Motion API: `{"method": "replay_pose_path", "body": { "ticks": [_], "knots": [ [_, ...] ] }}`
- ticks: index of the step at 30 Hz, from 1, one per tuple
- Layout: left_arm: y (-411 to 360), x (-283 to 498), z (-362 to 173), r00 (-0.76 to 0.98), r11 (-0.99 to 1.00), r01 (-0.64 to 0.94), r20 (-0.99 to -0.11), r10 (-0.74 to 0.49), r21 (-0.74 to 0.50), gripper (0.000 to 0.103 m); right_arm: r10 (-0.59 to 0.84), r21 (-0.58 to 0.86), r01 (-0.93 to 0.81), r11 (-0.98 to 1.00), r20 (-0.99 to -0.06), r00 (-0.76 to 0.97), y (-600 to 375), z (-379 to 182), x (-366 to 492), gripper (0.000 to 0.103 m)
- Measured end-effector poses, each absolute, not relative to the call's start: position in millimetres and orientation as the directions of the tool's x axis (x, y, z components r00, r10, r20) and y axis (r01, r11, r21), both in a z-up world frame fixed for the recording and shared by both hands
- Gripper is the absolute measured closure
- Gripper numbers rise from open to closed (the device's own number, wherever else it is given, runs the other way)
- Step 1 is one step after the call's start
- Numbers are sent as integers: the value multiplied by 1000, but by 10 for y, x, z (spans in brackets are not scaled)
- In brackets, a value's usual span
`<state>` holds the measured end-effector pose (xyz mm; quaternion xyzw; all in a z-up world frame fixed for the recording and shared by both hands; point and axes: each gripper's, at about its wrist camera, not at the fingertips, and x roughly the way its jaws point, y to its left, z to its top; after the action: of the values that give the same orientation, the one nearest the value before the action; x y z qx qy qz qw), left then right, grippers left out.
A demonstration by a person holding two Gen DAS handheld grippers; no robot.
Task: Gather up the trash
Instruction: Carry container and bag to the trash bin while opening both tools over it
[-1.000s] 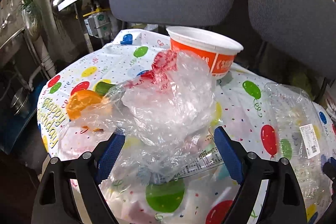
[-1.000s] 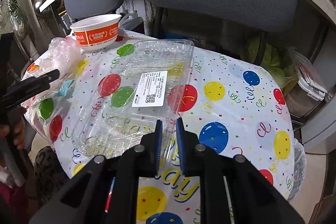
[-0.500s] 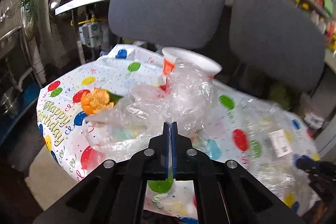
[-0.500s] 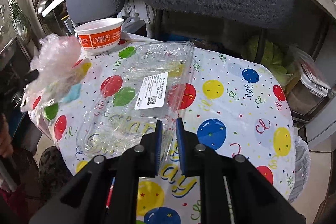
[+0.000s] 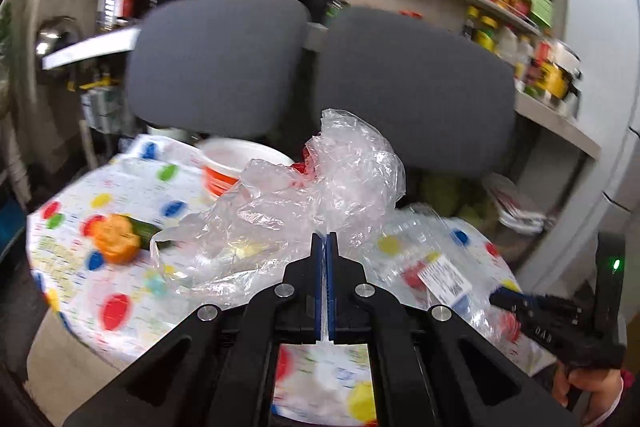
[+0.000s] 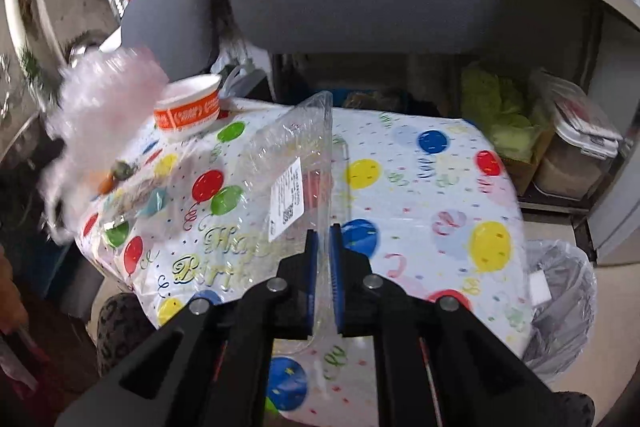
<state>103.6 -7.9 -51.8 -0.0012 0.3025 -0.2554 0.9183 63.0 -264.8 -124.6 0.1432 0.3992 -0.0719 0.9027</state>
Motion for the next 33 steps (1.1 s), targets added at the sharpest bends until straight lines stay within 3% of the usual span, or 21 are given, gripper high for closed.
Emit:
{"method": "replay_pose_path", "body": {
  "ticks": [7, 20, 33],
  "knots": [
    [-790, 823, -733, 563, 772, 618, -603, -565, -146, 102, -121, 192, 345, 919, -696, 708, -2972, -966, 176, 97],
    [-2276, 221, -737, 308, 504, 847, -616, -725, -169, 102, -406, 147, 611, 778, -624, 668, -3856, -547, -980, 97],
    [-3702, -166, -1162, 116, 333, 927, -711, -693, -174, 101, -491, 146, 763, 630, -686, 537, -4705, -973, -1532, 97]
  ]
}}
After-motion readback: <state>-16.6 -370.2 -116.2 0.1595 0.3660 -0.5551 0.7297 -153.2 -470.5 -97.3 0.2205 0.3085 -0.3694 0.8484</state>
